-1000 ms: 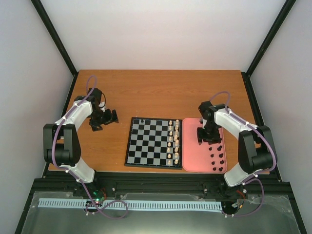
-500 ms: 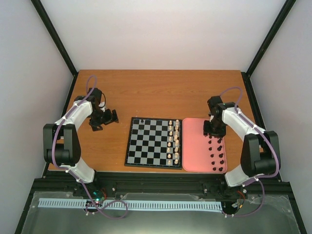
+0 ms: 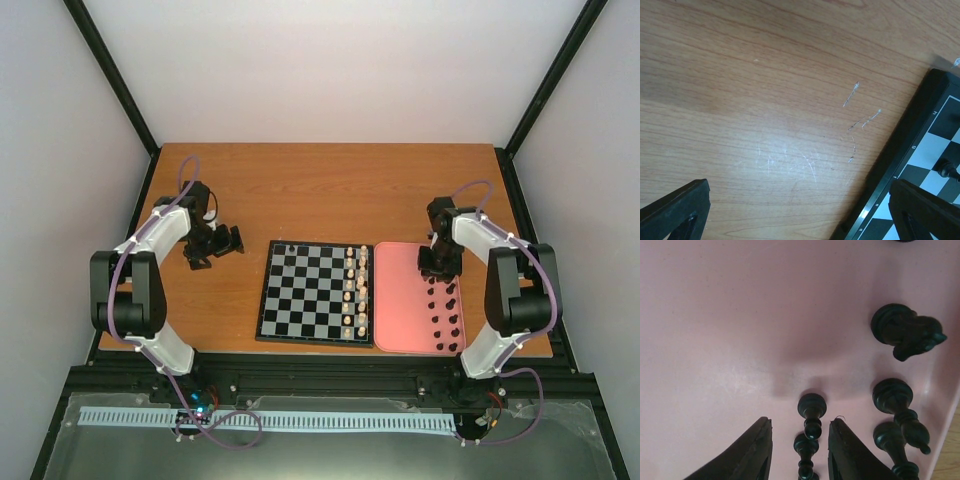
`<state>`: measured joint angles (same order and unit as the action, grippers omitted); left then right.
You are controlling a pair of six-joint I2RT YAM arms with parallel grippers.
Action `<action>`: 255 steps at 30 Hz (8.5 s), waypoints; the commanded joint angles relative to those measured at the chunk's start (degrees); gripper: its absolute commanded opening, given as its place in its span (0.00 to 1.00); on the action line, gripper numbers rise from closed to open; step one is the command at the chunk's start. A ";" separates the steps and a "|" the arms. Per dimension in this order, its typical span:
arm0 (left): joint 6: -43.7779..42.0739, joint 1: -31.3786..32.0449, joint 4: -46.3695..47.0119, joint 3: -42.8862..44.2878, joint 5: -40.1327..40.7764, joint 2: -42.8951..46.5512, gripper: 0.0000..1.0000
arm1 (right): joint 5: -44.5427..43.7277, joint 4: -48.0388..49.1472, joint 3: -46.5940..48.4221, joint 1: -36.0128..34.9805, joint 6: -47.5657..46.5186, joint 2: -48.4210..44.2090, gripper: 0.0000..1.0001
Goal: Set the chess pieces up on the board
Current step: Pick up the chess piece from the storage box, then place the chess piece on the chessboard, then pick up the chess piece from the storage box.
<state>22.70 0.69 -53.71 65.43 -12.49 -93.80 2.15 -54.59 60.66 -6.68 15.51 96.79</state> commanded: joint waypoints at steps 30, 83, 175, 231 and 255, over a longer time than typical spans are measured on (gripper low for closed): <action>-0.24 -0.31 0.17 2.81 -0.52 -2.68 1.00 | -1.79 -3.07 9.22 -2.20 -1.79 -0.07 0.03; 0.10 -0.25 0.54 2.42 -0.17 -2.44 1.00 | 2.62 -15.31 70.84 -47.37 -6.67 42.87 0.03; 0.00 -0.25 1.22 2.86 -0.63 -4.07 1.00 | 2.92 -17.77 69.19 -46.76 -7.97 42.61 0.12; 0.07 -0.16 1.46 2.25 -2.95 -1.58 1.00 | -0.51 -5.17 0.84 -8.74 1.60 -7.56 0.42; 0.01 -0.17 1.17 2.60 -2.27 -2.95 1.00 | -0.72 1.50 -6.52 -1.86 0.49 -3.68 0.28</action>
<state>22.72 0.69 -52.56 67.18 -14.79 -96.99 2.20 -53.74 54.30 -9.47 15.90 92.49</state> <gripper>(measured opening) 0.999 0.302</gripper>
